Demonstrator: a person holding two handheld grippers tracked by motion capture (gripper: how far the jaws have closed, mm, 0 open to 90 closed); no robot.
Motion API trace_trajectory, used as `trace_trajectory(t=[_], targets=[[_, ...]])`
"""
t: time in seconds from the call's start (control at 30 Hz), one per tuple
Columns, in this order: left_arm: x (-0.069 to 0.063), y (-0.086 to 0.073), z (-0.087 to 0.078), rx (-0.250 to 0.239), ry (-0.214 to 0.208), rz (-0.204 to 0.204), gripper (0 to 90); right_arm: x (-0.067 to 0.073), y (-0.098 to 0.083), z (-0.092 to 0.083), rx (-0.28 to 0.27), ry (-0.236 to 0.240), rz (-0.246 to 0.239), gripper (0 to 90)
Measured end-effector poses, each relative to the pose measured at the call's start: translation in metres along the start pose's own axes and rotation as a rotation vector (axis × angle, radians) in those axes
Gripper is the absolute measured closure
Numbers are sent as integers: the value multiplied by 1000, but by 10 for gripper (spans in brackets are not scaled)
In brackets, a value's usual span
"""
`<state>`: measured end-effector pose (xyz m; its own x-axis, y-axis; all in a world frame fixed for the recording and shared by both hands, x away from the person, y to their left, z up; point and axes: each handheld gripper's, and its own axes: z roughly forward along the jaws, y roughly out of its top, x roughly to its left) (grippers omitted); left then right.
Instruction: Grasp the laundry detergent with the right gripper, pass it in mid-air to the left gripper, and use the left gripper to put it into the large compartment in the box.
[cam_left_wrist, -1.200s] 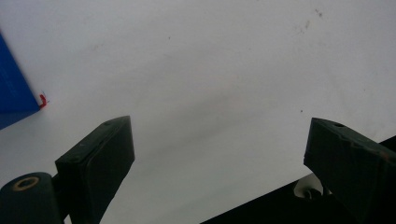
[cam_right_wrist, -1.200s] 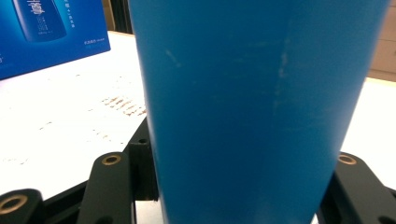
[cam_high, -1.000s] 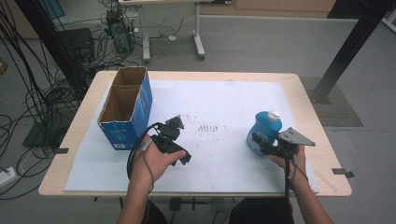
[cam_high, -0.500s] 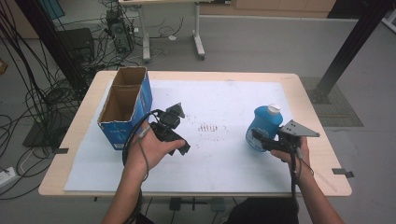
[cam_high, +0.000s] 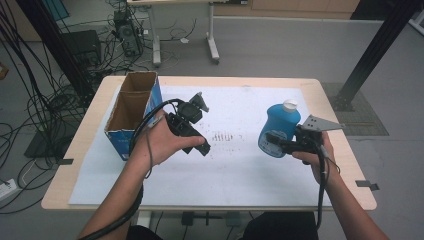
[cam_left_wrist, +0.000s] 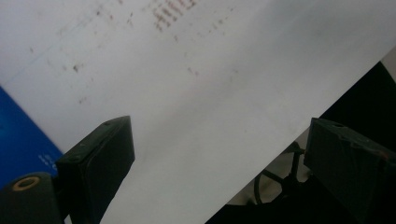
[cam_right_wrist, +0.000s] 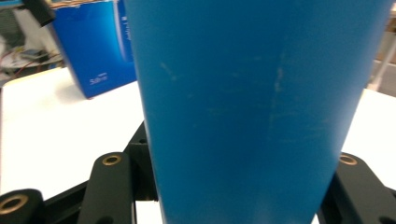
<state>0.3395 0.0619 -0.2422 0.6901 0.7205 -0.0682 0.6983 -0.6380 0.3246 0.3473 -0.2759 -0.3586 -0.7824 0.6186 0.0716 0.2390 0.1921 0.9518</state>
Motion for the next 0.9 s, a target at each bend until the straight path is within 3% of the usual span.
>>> trace_trajectory(t=[0.07, 0.27, 0.33, 0.57, 0.7, 0.8, 0.9], targets=[[-1, 4, -4, -9, -17, 26, 87, 0, 5, 1, -3, 31, 0, 438], [-2, 17, -17, -16, -15, 109, 89, -1, 18, 4, 2, 141, -11, 438], [-2, 18, -20, -26, -20, 122, 89, -1, 20, 4, 3, 155, -15, 438], [-12, 29, -36, -20, -9, 240, 87, 4, 34, 10, 43, 231, -85, 438], [-15, 33, -44, -32, -37, 297, 88, 7, 40, 13, 42, 304, -89, 438], [-17, 36, -50, -31, -10, 343, 88, 9, 43, 17, 33, 363, -83, 437], [-18, 38, -55, -29, -21, 366, 87, 13, 48, 20, 34, 428, -96, 437]])
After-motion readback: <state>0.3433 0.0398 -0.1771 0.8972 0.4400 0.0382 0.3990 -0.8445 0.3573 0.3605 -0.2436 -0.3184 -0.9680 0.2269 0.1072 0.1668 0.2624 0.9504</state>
